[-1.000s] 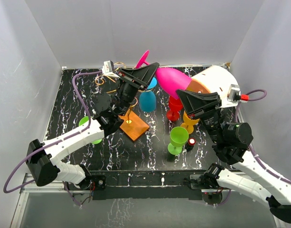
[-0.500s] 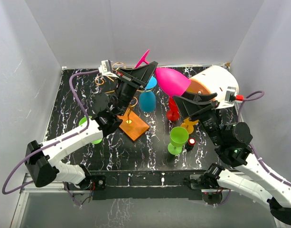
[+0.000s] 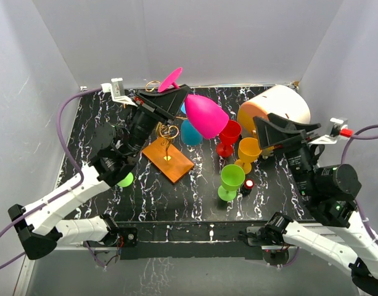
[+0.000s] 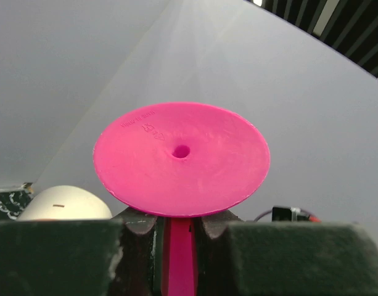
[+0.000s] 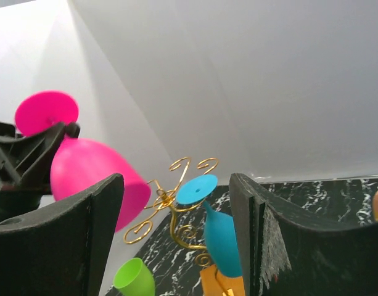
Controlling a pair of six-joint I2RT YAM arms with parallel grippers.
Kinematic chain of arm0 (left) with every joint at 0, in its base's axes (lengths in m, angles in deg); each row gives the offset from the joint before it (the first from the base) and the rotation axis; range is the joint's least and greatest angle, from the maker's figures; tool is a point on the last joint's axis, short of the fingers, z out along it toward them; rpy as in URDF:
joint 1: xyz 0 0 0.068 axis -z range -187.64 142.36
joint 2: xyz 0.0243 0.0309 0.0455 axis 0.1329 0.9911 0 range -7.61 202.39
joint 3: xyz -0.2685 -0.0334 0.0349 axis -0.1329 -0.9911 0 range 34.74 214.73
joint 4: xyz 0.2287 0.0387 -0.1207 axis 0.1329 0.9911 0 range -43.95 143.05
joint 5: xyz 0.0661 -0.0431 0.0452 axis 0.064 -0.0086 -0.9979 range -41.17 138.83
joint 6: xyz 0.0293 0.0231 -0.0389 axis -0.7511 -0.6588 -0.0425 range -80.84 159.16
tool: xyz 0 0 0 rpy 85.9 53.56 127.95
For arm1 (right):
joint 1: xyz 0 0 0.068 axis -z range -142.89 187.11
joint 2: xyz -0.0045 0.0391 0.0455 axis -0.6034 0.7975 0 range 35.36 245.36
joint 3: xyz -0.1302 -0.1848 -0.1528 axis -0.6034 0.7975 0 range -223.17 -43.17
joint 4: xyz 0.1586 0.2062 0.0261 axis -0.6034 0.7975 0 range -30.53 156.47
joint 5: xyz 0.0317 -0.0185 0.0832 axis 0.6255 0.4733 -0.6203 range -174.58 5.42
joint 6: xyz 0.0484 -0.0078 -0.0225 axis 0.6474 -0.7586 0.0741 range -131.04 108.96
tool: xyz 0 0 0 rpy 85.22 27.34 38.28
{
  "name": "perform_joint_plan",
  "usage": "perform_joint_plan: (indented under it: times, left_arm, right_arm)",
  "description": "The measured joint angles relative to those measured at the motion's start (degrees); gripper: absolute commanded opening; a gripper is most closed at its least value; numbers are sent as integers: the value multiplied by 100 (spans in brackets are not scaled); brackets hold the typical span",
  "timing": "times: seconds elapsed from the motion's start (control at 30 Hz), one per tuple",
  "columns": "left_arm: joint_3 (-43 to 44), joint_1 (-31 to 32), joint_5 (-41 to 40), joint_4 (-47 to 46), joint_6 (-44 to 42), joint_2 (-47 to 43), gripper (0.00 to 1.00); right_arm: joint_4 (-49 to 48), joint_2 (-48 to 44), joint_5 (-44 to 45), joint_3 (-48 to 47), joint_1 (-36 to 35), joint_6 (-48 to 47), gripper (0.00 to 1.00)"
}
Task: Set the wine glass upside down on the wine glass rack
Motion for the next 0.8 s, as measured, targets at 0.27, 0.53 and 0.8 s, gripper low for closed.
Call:
perform_joint_plan:
  times: [0.27, 0.53, 0.8]
  left_arm:
    - [61, 0, 933, 1338, -933, -487, 0]
    - [7, 0, 2096, 2302, -2251, -780, 0]
    - [-341, 0, 2896, 2973, -3635, -1128, 0]
  right_arm:
    - [1038, 798, 39, -1515, 2, -166, 70]
    - [2061, 1639, -1283, -2391, 2, 20, 74]
    - [2793, 2500, -2557, -2889, 0, 691, 69]
